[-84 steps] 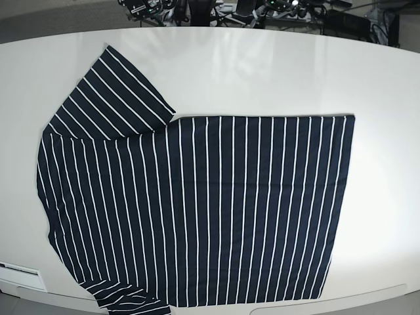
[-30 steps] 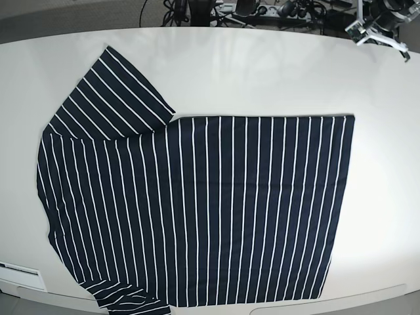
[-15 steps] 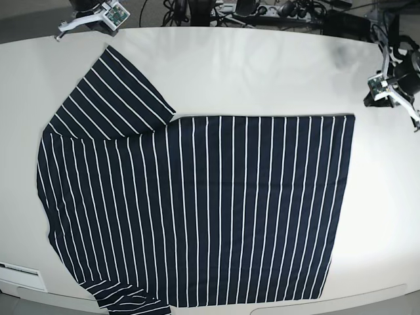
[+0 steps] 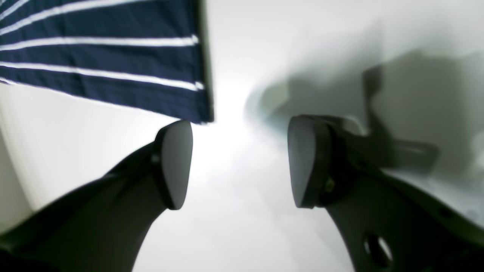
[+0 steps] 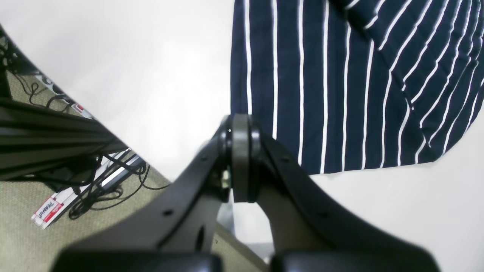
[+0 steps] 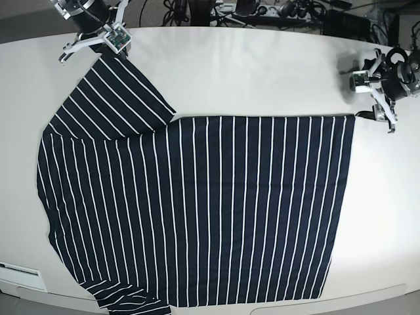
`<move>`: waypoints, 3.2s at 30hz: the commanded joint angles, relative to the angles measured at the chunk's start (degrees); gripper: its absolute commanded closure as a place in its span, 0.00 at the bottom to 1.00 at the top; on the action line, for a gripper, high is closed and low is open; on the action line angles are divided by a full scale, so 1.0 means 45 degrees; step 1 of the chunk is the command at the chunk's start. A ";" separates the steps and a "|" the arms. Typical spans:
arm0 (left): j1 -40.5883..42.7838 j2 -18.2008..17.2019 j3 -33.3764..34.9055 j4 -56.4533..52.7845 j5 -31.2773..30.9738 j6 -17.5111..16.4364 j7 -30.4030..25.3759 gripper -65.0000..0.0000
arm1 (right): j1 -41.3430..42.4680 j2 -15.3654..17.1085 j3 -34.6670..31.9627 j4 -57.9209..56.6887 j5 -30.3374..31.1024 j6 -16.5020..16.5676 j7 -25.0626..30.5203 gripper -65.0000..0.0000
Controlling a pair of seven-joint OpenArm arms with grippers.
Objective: Fold the T-shirt properly
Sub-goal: 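Move both grippers to the shirt's shoulder corners and grasp them, then drag the grasped shoulder edge with both grippers toward the robot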
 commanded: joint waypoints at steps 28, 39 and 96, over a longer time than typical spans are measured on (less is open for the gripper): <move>-0.7232 0.1020 0.8514 -0.2293 0.1171 0.0801 0.1287 1.00 | -0.0068 0.0107 0.0073 0.0204 0.0656 -0.0087 0.0248 0.67; -0.7232 0.1015 0.8514 -0.2278 0.1156 0.1821 0.1394 1.00 | 0.1865 0.0107 0.0068 -0.2458 0.0719 0.0641 0.0238 0.55; -0.1511 -0.2973 0.8514 0.4794 0.2977 0.5212 0.7276 1.00 | -0.5255 0.1287 0.0078 0.0204 -0.3395 -0.5654 -0.2599 1.00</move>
